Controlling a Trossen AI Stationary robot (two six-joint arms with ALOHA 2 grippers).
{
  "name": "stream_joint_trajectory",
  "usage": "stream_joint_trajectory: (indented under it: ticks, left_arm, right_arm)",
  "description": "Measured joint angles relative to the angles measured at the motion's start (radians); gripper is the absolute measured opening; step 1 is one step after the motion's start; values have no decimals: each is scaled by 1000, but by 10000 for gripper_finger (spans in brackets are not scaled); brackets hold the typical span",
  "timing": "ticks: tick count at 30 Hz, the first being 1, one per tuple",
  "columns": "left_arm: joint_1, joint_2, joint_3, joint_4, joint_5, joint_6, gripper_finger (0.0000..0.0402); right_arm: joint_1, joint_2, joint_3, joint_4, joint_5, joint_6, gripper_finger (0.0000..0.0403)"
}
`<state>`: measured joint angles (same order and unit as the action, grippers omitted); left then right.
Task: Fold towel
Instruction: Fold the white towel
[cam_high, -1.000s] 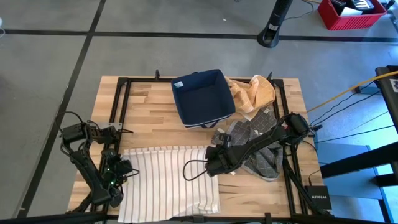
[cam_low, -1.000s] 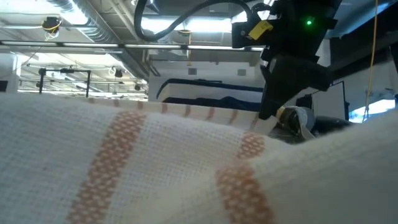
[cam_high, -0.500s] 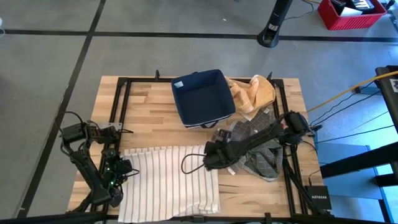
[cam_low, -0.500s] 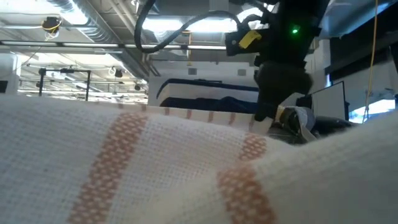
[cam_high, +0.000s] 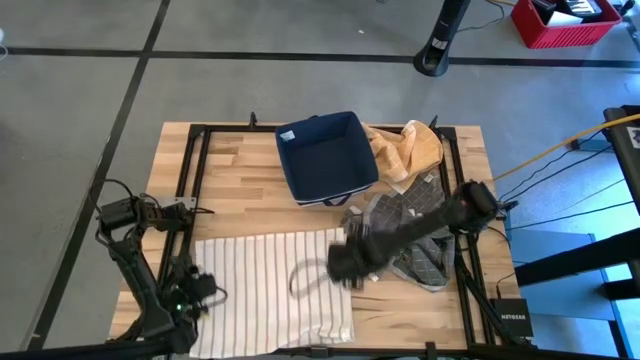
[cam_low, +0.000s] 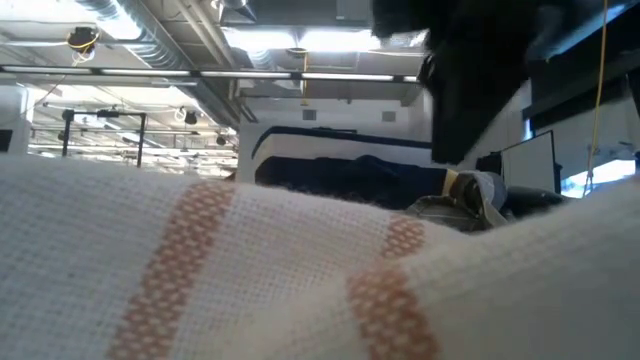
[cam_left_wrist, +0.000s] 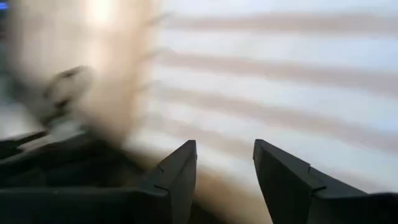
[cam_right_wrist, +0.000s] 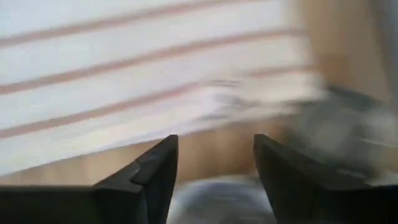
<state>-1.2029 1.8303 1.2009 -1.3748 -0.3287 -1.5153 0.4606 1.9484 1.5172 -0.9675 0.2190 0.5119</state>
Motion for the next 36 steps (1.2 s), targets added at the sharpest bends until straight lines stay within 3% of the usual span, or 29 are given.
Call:
stream_joint_trajectory:
  ticks: [5, 8, 11, 15, 23, 27, 31, 36]
  left_arm:
    - [-7, -11, -25, 331, -109, -6, 153]
    - [2, -4, -87, 437, -128, -20, 153]
    - [20, -2, -164, 481, -115, -48, 153]
    - [49, -16, -211, 457, -113, -88, 153]
    - [141, -13, -271, 292, -97, -149, 153]
    - [174, -24, -271, 296, -78, -123, 153]
    - [184, -66, -256, 326, -47, -107, 153]
    - [156, -113, -226, 353, -52, -101, 153]
  right_arm:
    - [150, 0, -79, 266, 27, 13, 220]
    - [200, 0, -151, 395, 131, 57, 213]
    - [201, 0, -230, 507, 140, 91, 206]
    - [189, 0, -319, 589, 95, 111, 199]
    - [126, -8, -337, 373, 89, 67, 187]
    - [106, -45, -299, 276, -7, 44, 186]
    - [133, -114, -238, 393, -37, 99, 186]
    - [208, -64, -242, 740, 80, 66, 186]
